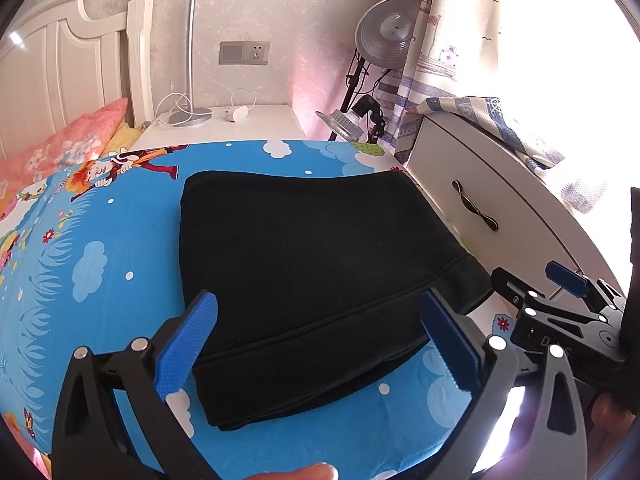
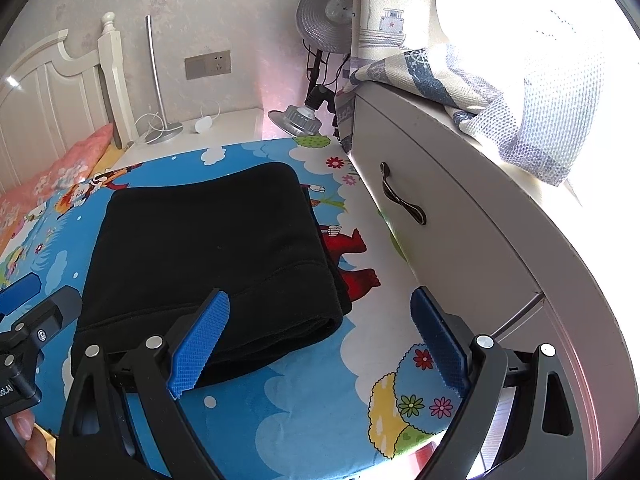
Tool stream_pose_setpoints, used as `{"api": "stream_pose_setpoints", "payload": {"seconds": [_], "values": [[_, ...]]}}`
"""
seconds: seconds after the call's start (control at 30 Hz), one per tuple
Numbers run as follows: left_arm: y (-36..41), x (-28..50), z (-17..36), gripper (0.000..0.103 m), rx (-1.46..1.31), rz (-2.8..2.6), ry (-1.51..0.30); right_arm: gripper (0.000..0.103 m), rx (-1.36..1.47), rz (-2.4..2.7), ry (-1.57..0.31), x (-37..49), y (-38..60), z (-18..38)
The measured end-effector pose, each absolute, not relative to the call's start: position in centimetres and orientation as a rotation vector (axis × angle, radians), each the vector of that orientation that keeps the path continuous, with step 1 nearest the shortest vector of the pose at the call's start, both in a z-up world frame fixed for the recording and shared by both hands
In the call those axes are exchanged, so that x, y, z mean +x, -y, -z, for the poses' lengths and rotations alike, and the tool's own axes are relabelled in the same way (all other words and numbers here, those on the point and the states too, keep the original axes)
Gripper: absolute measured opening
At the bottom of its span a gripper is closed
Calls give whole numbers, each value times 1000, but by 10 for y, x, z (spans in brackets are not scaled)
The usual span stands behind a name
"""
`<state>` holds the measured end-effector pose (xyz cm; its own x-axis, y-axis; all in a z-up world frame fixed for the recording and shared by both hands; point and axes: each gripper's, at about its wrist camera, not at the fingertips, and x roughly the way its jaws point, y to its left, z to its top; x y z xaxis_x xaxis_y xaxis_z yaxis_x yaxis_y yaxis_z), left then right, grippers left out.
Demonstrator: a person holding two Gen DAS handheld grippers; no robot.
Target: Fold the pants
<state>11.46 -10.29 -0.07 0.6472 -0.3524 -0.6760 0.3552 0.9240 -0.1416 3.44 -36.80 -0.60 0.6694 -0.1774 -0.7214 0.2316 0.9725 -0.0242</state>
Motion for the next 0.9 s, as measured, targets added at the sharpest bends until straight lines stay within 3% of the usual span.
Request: {"api": "stream_pose_setpoints", "payload": {"seconds": [0.9], "values": [[104, 115, 1, 101, 8, 405, -766, 88, 85, 218, -816, 37, 367, 8]]}}
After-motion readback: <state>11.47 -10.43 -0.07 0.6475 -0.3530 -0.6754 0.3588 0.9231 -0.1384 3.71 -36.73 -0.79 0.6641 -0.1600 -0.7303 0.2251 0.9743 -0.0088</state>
